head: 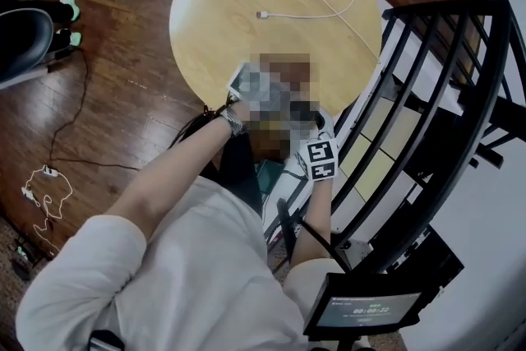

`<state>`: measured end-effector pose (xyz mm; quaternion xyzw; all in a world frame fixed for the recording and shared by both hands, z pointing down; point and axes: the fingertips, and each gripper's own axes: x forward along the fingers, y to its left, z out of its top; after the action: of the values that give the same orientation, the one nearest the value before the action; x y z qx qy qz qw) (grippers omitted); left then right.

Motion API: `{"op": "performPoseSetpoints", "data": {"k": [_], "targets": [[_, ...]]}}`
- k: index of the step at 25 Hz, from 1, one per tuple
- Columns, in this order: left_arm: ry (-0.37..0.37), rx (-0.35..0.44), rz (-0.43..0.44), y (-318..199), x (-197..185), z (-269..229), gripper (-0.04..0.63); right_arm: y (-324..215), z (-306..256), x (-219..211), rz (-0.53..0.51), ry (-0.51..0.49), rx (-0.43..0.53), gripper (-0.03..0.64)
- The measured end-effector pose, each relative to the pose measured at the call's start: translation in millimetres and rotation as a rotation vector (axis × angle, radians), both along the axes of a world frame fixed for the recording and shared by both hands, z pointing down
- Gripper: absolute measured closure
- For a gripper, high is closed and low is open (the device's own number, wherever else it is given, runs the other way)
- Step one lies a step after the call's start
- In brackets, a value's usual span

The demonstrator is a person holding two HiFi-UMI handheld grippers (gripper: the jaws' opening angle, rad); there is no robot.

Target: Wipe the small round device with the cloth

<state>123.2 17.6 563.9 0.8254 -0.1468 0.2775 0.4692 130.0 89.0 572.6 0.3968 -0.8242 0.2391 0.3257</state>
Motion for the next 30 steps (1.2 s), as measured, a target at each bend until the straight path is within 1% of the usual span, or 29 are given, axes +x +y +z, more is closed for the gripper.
{"op": "performPoseSetpoints", "data": {"k": [3,5,7,9,10,11,12,14,16,17,20,21,24,27,30], "targets": [[0.118,0.028,-0.128,-18,-10,-22,0.555,1,0,0,0.098,0.013,-0.009,0.276],[0.215,0.041,-0.196,-32,-18,-41,0.555,3,-1,4,0.103,0.039,-0.02,0.276],[0.335,0.027,-0.216,-39,-21,-64,0.555,6,-3,7,0.048,0.059,-0.02,0.276],[0.453,-0.019,-0.194,-40,-16,-83,0.555,7,-4,9,-0.038,0.068,-0.021,0.275],[0.493,-0.044,-0.173,-37,-12,-89,0.555,8,-4,9,-0.086,0.07,-0.026,0.275],[0.511,-0.064,-0.149,-33,-8,-90,0.555,8,-4,8,-0.137,0.071,-0.031,0.275],[0.508,-0.079,-0.124,-28,-5,-88,0.555,7,-3,7,-0.186,0.071,-0.036,0.275],[0.458,-0.101,-0.081,-12,0,-75,0.555,5,0,3,-0.268,0.074,-0.042,0.275],[0.406,-0.126,-0.064,4,1,-59,0.555,2,3,1,-0.314,0.08,-0.05,0.276],[0.394,-0.139,-0.065,11,2,-53,0.555,2,4,0,-0.325,0.078,-0.054,0.276],[0.4,-0.179,-0.106,18,3,-44,0.555,0,3,-1,-0.32,0.061,-0.051,0.276],[0.389,-0.188,-0.123,17,3,-41,0.557,0,3,-1,-0.308,0.053,-0.045,0.276],[0.321,-0.196,-0.137,13,4,-31,0.557,-1,1,-2,-0.267,0.03,-0.027,0.276],[0.263,-0.199,-0.119,12,5,-20,0.557,0,1,-3,-0.246,0.017,-0.017,0.276],[0.185,-0.194,-0.099,10,4,-8,0.557,0,2,-4,-0.239,0.013,-0.022,0.276]]}}
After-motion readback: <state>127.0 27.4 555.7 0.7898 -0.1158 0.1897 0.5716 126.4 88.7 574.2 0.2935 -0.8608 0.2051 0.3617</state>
